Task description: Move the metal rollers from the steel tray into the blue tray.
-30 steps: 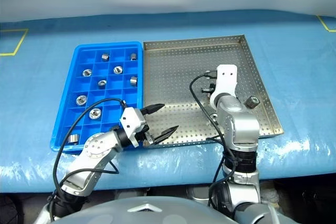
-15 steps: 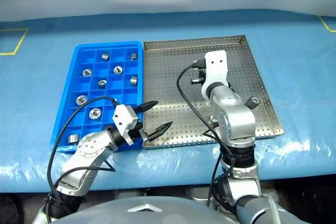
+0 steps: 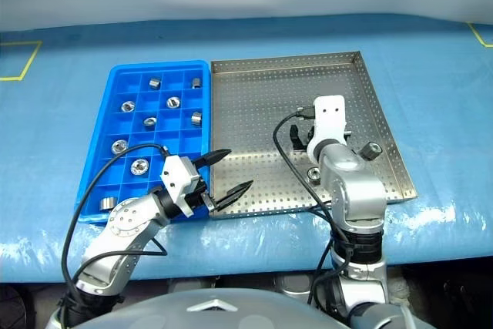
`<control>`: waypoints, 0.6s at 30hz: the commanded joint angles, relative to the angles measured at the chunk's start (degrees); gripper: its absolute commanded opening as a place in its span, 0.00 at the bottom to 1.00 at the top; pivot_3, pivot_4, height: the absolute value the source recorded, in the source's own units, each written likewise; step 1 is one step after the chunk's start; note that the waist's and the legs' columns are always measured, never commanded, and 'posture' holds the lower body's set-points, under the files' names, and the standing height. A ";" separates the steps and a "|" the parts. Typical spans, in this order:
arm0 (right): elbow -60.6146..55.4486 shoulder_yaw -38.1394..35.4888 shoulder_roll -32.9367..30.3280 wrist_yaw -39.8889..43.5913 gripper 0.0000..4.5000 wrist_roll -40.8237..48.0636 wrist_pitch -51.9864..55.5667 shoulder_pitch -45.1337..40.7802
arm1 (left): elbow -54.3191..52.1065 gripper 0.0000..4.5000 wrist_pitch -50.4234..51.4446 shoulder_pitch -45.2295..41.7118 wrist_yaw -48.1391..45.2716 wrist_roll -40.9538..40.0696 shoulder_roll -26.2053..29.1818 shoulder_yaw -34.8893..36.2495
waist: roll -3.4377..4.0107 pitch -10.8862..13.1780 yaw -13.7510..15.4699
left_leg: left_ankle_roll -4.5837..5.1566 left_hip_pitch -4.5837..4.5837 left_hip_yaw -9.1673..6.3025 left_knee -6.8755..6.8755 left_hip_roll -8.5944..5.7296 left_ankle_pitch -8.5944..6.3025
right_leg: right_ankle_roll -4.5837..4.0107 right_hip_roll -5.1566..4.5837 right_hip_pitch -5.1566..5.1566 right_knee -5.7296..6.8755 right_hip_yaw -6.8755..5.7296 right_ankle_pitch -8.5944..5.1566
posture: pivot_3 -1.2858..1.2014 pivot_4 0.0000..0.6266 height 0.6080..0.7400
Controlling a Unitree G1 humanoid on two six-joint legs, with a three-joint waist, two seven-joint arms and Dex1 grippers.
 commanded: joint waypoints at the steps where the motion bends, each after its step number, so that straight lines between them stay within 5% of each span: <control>1: -1.85 -1.64 1.20 -1.67 0.99 -0.71 -0.02 0.32 | -2.86 1.00 -0.11 -0.35 -0.66 -0.30 0.60 -0.77 | 0.00 0.00 -0.09 | 0.00 0.00 0.00 0.00 0.00 0.00 | 0.00 0.00 0.00 0.00 0.00 0.00 | 0.51 0.24 1.00; 13: 5.18 -0.82 4.42 -0.64 0.99 -0.18 -4.36 2.30 | -2.66 1.00 -0.89 -0.86 -0.68 1.63 1.74 -1.92 | 0.00 0.00 -0.12 | 0.00 0.00 0.03 -0.05 0.01 0.00 | -0.01 0.00 -0.04 0.00 0.04 0.00 | 0.52 0.24 1.00; 18: 6.31 -0.45 4.13 -0.63 0.65 -0.68 -6.92 1.63 | -3.46 1.00 -0.17 -1.07 1.04 2.29 0.95 -2.34 | -0.02 0.01 -0.43 | 0.00 0.02 0.08 0.00 0.01 0.00 | 0.00 0.01 -0.03 0.01 0.09 0.00 | 0.52 0.24 1.00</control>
